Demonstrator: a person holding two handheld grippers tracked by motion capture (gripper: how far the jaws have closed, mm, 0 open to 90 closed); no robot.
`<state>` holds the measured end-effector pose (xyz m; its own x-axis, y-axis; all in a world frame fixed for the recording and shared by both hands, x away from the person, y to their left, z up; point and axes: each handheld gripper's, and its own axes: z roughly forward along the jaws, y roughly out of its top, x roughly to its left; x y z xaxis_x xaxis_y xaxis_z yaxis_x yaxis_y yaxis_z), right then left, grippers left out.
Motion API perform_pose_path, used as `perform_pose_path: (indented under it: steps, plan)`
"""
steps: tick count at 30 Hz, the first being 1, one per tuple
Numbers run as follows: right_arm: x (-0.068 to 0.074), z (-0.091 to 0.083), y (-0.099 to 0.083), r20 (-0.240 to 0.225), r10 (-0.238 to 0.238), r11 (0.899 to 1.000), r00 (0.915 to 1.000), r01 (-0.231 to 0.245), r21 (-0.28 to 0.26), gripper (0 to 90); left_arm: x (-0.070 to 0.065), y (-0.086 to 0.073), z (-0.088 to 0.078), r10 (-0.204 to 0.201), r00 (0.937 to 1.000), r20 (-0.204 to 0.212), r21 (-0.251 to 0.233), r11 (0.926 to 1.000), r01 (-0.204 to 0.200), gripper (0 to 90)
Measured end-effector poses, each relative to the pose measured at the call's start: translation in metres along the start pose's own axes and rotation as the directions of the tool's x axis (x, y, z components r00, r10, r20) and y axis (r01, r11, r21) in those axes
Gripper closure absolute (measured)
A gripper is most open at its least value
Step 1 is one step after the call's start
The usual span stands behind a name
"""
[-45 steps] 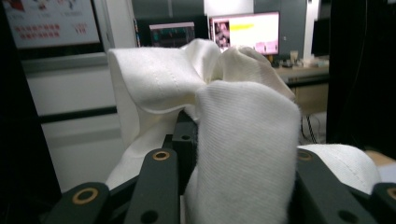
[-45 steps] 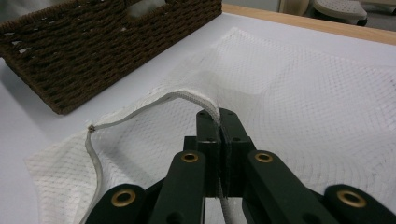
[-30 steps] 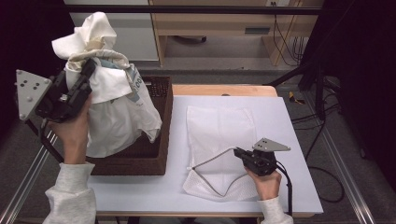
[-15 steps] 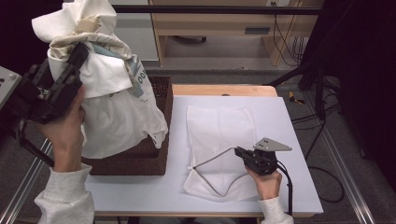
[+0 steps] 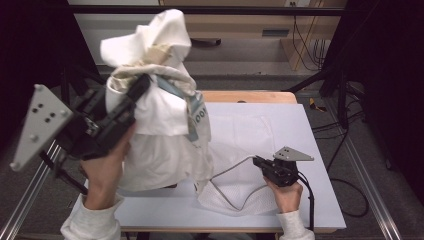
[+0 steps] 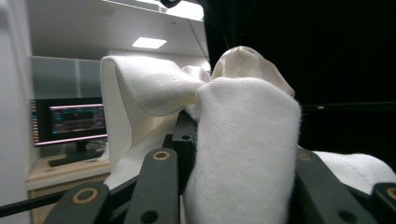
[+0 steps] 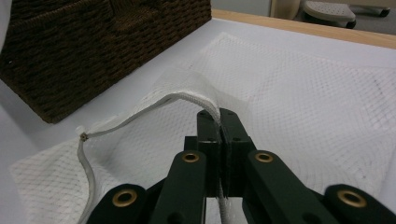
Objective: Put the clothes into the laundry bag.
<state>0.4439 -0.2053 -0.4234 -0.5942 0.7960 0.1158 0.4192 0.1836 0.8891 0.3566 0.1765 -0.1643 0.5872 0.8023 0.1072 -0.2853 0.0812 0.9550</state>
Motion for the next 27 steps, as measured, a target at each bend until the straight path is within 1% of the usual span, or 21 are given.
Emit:
perform_pose_path:
  steps: [2,3,4,5,6,7,8,11,13,14,15,16,18,19,20,21,22,23,24,26,27]
  plan:
    - [-0.001,0.0,0.0,0.0,0.004,1.0,1.0,-0.004,-0.002,88.6,-0.012,-0.006,0.003,0.002,0.9994,0.035,0.015,0.9999,-0.002,67.0]
    - [-0.001,0.0,0.0,0.0,0.004,1.0,1.0,-0.004,-0.002,88.6,-0.012,-0.006,0.003,0.002,0.9994,0.035,0.015,0.9999,-0.002,67.1]
    - [-0.001,0.0,0.0,0.001,0.003,1.0,1.0,-0.003,-0.002,88.6,-0.024,-0.014,0.005,-0.003,0.9974,0.072,0.028,0.9996,0.001,67.0]
    - [-0.001,0.0,0.0,0.001,0.003,1.0,1.0,-0.003,-0.002,88.6,-0.024,-0.014,0.005,-0.003,0.9974,0.072,0.028,0.9996,0.001,67.0]
    - [-0.001,0.0,0.0,0.001,0.002,1.0,1.0,-0.001,-0.003,88.7,-0.034,-0.023,0.008,-0.015,0.9947,0.102,0.042,0.9991,0.011,67.1]
    - [-0.001,0.0,0.0,0.001,0.003,1.0,1.0,-0.003,-0.005,88.7,-0.034,-0.023,0.008,-0.015,0.9947,0.102,0.042,0.9991,0.011,67.0]
    - [-0.001,0.001,-0.001,-0.001,0.007,1.0,1.0,-0.007,-0.004,88.7,-0.042,-0.032,0.011,-0.028,0.9908,0.133,0.063,0.9978,0.02,67.0]
    - [-0.002,0.002,-0.002,0.005,0.011,1.0,0.9999,-0.01,-0.002,88.7,-0.051,-0.05,0.012,-0.052,0.9835,0.173,0.081,0.9959,0.039,67.0]
    - [-0.003,0.003,-0.003,0.009,0.013,1.0,0.9999,-0.013,0.004,88.6,-0.057,-0.063,0.012,-0.058,0.9782,0.2,0.093,0.9949,0.04,66.9]
    - [-0.004,0.004,-0.003,0.011,0.014,1.0,0.9998,-0.014,0.004,88.7,-0.06,-0.069,0.012,-0.059,0.9768,0.206,0.104,0.9938,0.038,66.9]
    - [-0.004,0.004,-0.003,0.011,0.014,1.0,0.9998,-0.014,0.004,88.7,-0.06,-0.069,0.012,-0.059,0.9768,0.206,0.104,0.9938,0.038,66.9]
    - [-0.005,0.004,-0.004,0.016,0.02,1.0,0.9997,-0.02,0.003,88.7,-0.066,-0.082,0.012,-0.059,0.9738,0.219,0.131,0.9909,0.031,66.9]
    - [-0.005,0.004,-0.005,0.02,0.023,1.0,0.9995,-0.023,0.0,88.7,-0.071,-0.095,0.011,-0.061,0.9728,0.223,0.161,0.9866,0.025,66.9]
    - [-0.005,0.004,-0.005,0.02,0.023,1.0,0.9995,-0.023,0.0,88.7,-0.071,-0.095,0.011,-0.061,0.9728,0.223,0.161,0.9866,0.025,66.9]
    - [-0.005,0.005,-0.005,0.025,0.026,1.0,0.9994,-0.026,0.002,88.7,-0.072,-0.101,0.01,-0.07,0.9713,0.227,0.174,0.9843,0.03,66.9]
    - [-0.006,0.005,-0.005,0.024,0.026,1.0,0.9994,-0.026,0.002,88.7,-0.073,-0.112,0.009,-0.083,0.9697,0.23,0.199,0.9793,0.037,66.9]
    - [-0.005,0.005,-0.005,0.025,0.026,1.0,0.9994,-0.026,0.0,88.7,-0.074,-0.117,0.009,-0.087,0.969,0.231,0.211,0.9769,0.037,66.9]
    - [-0.005,0.005,-0.005,0.025,0.026,1.0,0.9994,-0.026,0.0,88.7,-0.074,-0.117,0.009,-0.087,0.969,0.231,0.211,0.9769,0.037,66.9]
    - [-0.005,0.005,-0.005,0.027,0.025,1.0,0.9993,-0.025,0.001,88.7,-0.074,-0.128,0.007,-0.09,0.9681,0.234,0.233,0.9718,0.034,66.9]
    - [-0.005,0.006,-0.005,0.028,0.026,1.0,0.9993,-0.026,0.003,88.7,-0.075,-0.138,0.006,-0.095,0.9668,0.237,0.253,0.967,0.033,66.9]
    - [-0.005,0.006,-0.005,0.03,0.025,1.0,0.9992,-0.025,0.003,88.7,-0.075,-0.138,0.006,-0.095,0.9668,0.237,0.253,0.967,0.033,66.8]
